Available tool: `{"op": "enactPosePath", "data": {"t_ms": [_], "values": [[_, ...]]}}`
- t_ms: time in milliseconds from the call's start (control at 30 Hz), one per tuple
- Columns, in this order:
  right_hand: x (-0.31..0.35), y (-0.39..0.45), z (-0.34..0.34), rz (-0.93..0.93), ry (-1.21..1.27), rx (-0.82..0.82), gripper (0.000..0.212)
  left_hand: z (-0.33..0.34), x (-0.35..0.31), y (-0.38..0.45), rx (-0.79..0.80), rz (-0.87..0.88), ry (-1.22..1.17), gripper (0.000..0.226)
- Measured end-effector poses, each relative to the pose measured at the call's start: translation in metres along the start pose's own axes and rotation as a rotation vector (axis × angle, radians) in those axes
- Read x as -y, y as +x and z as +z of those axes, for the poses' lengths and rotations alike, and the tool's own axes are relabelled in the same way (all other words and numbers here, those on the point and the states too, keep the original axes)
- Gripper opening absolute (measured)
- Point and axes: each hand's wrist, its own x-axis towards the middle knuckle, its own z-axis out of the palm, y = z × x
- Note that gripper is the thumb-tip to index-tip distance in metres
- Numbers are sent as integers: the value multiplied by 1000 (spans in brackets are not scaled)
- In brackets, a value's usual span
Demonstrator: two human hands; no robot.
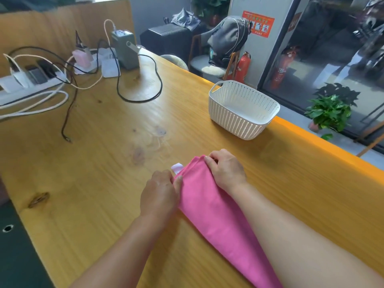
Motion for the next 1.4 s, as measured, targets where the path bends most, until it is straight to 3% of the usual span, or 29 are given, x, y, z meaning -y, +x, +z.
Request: {"op": "enactPosePath", "data": {"t_ms": [133, 233, 500, 600, 667, 767, 833, 900, 967, 1033, 1100, 1167, 1400], "values": [[13, 6, -1, -100, -203, -37, 36, -6, -1, 4, -39, 57, -106, 20], [17, 13, 7, -114, -366, 30, 39, -8, 13, 12, -37, 73, 7, 25], [13, 18, 18, -59, -370, 22, 49, -4, 21, 25, 4, 66, 130, 30], [14, 22, 19, -8, -382, 5, 53, -2, 24, 32, -98, 149, 286, 32], [17, 18, 17, 16, -384, -63, 49, 0, 21, 32, -208, 228, 368, 32], [19, -11, 7, 30, -219, -362, 33, 9, -2, 24, -375, 372, 253, 28], [17, -52, 4, 47, -130, -481, 33, 22, -26, 13, -306, 558, 135, 36], [11, -94, 9, 37, -147, -483, 37, 34, -43, 4, -80, 668, 98, 44], [-4, -120, 20, 33, -173, -394, 44, 44, -47, -1, 197, 636, 259, 77], [-20, -132, 21, 27, -207, -211, 54, 52, -39, -1, 336, 590, 426, 98], [-37, -135, 16, -1, -225, -29, 67, 50, -32, 8, 326, 565, 462, 91], [-51, -140, 6, 6, -236, 55, 74, 43, -24, 24, 299, 501, 476, 85], [-91, -152, -10, 176, -307, -46, 81, 31, -33, 48, 258, 325, 583, 66]]}}
